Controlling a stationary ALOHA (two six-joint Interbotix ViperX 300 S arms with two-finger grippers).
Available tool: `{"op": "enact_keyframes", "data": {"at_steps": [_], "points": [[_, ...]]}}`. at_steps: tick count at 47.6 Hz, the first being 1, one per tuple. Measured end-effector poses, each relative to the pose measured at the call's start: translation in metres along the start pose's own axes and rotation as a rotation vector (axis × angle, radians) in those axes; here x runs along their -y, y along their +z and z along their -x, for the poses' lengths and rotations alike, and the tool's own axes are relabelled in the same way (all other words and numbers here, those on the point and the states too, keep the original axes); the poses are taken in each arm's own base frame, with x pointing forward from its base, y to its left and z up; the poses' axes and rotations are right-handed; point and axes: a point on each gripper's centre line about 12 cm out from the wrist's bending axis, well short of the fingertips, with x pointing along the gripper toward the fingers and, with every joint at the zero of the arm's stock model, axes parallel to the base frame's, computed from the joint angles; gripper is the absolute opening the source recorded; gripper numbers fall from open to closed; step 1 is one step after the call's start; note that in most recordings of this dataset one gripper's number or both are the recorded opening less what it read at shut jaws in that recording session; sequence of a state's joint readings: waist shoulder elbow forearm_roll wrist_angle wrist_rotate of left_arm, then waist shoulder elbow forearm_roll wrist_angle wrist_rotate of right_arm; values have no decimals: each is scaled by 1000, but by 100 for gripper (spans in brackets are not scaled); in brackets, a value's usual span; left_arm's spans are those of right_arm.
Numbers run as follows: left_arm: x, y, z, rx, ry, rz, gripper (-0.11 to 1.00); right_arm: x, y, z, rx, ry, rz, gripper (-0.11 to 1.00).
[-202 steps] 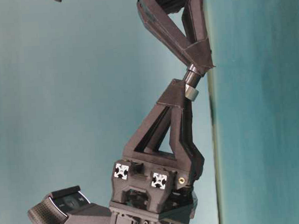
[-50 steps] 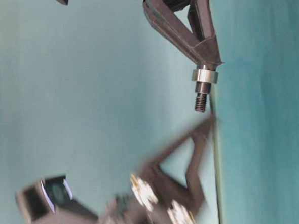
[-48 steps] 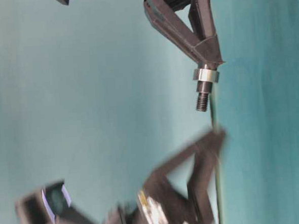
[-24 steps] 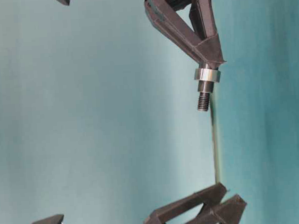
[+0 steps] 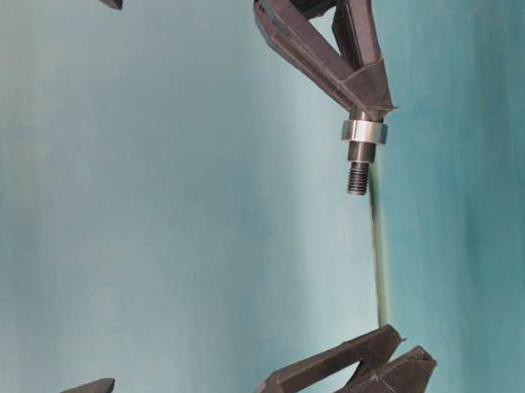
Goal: Insert the washer onto the shaft with both hands.
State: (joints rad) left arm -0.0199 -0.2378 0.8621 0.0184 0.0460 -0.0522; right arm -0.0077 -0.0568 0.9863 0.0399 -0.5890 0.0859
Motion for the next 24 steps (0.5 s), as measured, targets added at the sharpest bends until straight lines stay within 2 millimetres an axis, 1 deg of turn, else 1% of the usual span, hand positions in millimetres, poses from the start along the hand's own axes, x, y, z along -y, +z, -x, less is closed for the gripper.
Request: {"op": "enact_keyframes", "data": {"at_steps": [24], "points": [[0,0,0,0,0,2,80,0,-1,0,-12,-1,0,0]]}}
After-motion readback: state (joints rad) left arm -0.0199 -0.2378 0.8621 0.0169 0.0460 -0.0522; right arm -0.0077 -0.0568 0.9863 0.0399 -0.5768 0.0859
